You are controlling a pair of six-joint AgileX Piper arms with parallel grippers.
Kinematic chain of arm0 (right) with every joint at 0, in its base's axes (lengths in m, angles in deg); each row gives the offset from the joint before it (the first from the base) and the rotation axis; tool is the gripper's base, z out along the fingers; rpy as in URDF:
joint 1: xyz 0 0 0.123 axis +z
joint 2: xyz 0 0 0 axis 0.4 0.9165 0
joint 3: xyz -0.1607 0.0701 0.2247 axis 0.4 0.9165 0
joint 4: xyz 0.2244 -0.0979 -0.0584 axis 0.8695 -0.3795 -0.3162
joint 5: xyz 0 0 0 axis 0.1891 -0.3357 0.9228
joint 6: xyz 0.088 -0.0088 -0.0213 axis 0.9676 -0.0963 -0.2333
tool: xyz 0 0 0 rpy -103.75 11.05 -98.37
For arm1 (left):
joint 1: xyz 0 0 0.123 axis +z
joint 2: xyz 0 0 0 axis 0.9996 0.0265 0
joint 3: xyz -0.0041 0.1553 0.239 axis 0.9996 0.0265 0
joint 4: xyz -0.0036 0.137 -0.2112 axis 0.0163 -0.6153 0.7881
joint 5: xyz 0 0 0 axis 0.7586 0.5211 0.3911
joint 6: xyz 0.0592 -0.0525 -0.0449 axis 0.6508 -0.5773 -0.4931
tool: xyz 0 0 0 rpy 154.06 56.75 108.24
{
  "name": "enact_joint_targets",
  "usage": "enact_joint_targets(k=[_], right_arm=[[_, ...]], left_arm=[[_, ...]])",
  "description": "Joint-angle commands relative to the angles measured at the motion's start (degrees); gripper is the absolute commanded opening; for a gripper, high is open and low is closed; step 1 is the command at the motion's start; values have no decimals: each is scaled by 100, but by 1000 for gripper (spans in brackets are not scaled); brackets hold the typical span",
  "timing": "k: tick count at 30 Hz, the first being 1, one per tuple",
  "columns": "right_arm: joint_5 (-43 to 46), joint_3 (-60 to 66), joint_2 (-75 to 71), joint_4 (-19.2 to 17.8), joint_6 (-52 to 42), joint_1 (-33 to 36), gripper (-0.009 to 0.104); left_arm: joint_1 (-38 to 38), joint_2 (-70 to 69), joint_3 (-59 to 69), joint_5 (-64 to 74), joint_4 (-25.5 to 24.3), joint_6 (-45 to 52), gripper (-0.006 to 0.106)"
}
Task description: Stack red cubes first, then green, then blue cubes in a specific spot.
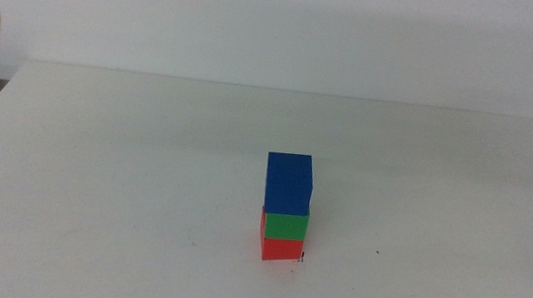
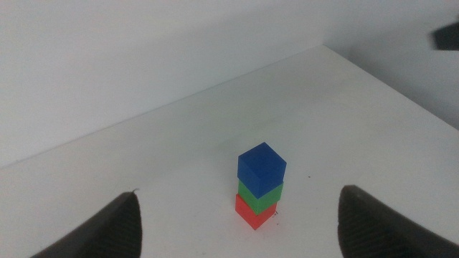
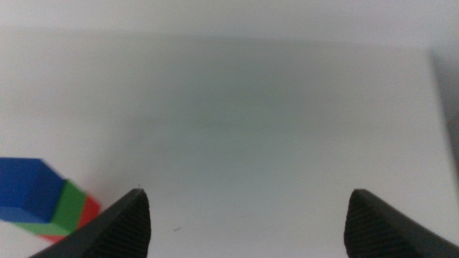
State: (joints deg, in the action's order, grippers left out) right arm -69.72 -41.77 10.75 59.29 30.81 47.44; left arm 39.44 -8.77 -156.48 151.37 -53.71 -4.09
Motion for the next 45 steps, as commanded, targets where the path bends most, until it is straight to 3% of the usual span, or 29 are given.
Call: enact_joint_targets(k=[1,6,9,25,28,31,37,45], right_arm=[[691,669,-849,542,-872,-739,93],[1001,1249,-1483,1905,-2242,-1703,93],[985,1267,-1495,2044,-2219,-1708,93],[963,1275,-1495,2176,-2195,-1708,93],[1106,1503,-1550,2251,-2195,-1708,93],[1915,2226,-1974,2251,-2195,-1708,93],[3428,4054,-3118,1865,-2195,-1708,93],[3693,5646,-4909,1879,-2195,-2111,93]], left_arm=[[-9,-16,3,-76,-23,-3,94],[-9,-16,3,-76,-23,-3,94],[-9,-16,3,-76,-23,-3,94],[179,-35,161,-522,-128,-3,94],[670,-236,806,-1384,247,-3,94],[1357,-637,1777,-2138,897,-3,94],[2949,-1881,3960,-3346,1045,-3,94],[4437,-3393,6009,-4414,1349,-3,94]])
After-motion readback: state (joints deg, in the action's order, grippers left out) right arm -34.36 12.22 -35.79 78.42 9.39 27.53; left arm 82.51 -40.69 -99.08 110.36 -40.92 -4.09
